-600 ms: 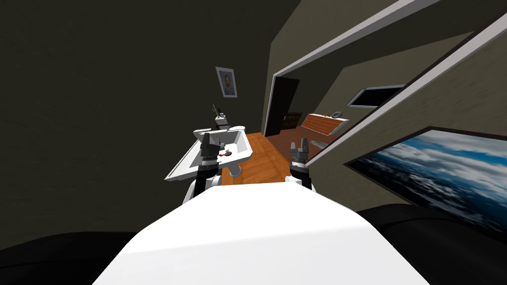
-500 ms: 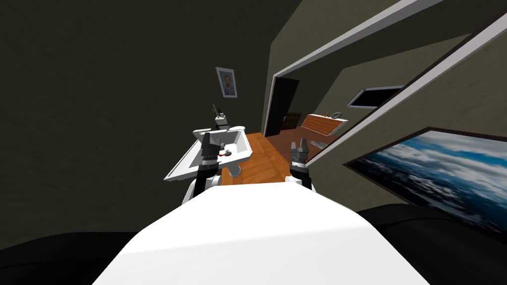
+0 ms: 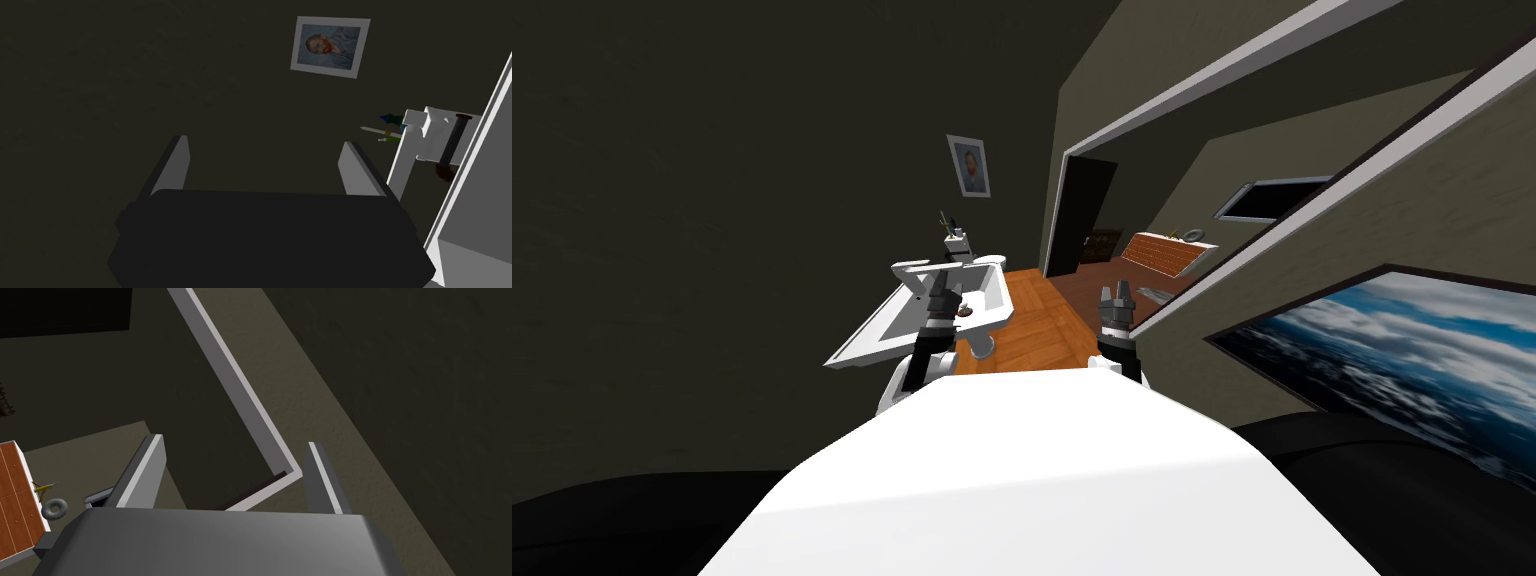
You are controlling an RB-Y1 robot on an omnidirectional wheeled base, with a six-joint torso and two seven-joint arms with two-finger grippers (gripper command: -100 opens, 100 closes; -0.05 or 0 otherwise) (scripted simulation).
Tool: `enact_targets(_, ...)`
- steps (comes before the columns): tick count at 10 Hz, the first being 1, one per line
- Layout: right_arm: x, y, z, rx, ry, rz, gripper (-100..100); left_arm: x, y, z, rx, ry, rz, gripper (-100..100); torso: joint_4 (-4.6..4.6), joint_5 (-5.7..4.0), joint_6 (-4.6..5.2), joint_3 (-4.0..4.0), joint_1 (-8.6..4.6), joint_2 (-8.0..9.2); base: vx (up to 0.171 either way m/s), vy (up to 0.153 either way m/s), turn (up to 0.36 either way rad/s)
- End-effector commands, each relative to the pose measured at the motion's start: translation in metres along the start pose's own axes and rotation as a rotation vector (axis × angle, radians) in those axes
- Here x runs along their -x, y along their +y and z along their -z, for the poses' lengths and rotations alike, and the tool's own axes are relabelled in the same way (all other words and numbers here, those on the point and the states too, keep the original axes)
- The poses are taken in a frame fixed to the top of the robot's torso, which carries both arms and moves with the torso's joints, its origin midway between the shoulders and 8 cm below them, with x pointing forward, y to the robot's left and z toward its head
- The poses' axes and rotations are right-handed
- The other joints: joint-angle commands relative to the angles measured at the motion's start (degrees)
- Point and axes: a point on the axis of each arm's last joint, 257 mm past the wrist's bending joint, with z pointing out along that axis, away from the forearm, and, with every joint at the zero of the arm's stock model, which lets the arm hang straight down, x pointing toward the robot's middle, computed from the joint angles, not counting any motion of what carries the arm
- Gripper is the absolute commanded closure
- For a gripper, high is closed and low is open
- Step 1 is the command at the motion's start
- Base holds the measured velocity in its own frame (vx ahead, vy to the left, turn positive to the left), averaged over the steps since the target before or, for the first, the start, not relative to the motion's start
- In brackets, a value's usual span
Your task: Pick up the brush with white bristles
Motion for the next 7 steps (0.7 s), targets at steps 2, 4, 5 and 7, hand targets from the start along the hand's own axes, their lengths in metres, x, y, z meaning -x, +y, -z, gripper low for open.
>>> enact_targets(2,0.0,0.0,0.0,0.0,0.0,0.0,0,0.001,0.022,-0.003,0.074,0.007,-0.003,-100,0.01,0.02,0.0,0.02,0.14,0.04,0.001,-0.088,0.025)
enact_targets(4,0.0,0.0,0.0,0.0,0.0,0.0,0,0.001,0.036,-0.006,0.119,0.011,-0.005,-100,0.03,0.06,0.0,0.08,0.3,0.13,-0.013,-0.061,0.033)
enact_targets(5,0.0,0.0,0.0,0.0,0.0,0.0,0,0.002,0.041,-0.005,0.14,0.008,-0.006,-100,0.03,0.06,0.0,0.08,0.28,0.13,-0.01,-0.061,0.023)
enact_targets(7,0.0,0.0,0.0,0.0,0.0,0.0,0,0.002,0.058,-0.007,0.196,0.01,-0.009,-100,0.04,0.06,-0.01,0.1,0.26,0.17,-0.02,-0.069,0.034)
